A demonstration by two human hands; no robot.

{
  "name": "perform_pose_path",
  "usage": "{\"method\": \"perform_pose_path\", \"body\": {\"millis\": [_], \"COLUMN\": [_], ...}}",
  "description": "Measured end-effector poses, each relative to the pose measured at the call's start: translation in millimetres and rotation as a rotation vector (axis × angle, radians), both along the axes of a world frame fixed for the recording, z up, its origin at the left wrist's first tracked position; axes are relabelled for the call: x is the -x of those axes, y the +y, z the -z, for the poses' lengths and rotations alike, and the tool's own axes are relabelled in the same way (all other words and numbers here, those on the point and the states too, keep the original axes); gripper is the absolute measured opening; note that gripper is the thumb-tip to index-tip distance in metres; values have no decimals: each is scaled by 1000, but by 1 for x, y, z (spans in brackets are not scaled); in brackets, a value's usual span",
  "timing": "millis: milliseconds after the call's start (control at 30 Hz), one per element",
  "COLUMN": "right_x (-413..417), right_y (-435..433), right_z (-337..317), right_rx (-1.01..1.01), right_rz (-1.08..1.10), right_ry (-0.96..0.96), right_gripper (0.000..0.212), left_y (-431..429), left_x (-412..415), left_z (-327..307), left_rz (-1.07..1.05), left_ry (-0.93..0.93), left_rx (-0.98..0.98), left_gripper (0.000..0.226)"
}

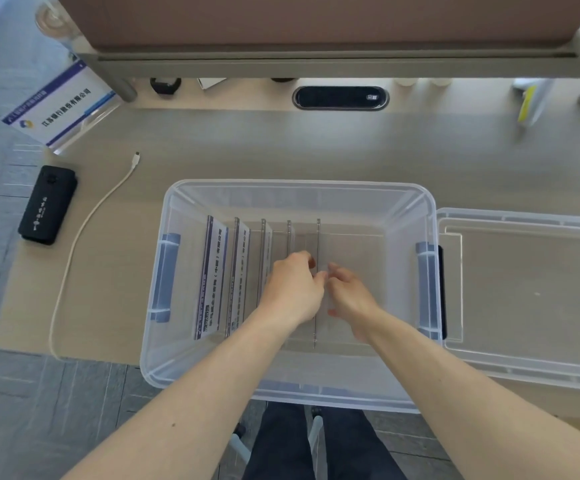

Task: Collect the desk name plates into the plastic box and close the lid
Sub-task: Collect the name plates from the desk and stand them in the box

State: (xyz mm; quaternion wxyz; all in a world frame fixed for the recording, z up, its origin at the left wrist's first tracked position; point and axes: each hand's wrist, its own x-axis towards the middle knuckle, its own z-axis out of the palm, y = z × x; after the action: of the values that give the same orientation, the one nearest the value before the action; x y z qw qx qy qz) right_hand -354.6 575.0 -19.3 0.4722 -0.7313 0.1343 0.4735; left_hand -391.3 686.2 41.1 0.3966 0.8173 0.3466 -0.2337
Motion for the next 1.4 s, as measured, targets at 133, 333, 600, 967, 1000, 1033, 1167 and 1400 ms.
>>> {"method": "perform_pose_path", "body": {"millis": [133,333,600,967,1000,1033,1167,1400], "right_x": [1,2,2,-89,-99,-107,-119,-98], "right_y": [-1,-3,-2,-7,-2,4,47,189], "right_z": [1,3,-29,-168,-181,-192,-215,-199], "right_rx": [-11,-32,-29,-128,-126,-126,-125,-109], "right_rz": [14,0,-78,78,92,97,95,31], "right_ry": [14,26,-8,-432,-470,-510,-592,-537], "right_gripper": [54,56,68,46,44,42,39,42], "left_y": [2,-1,1,143,162,182,264,411], "left_x": [1,4,5,2,8,13,42,82], "left_z": [2,5,-19,-191,-202,-210,-220,-177], "left_rz": [-12,-7,0,-509,-543,-573,-710,-861], "left_ry": [-13,-32,-31,-423,-457,-487,-563,-556], "left_rx": [10,-23,-33,296,284,270,250,252], "left_gripper": [40,41,66,42,46,49,51,53]}}
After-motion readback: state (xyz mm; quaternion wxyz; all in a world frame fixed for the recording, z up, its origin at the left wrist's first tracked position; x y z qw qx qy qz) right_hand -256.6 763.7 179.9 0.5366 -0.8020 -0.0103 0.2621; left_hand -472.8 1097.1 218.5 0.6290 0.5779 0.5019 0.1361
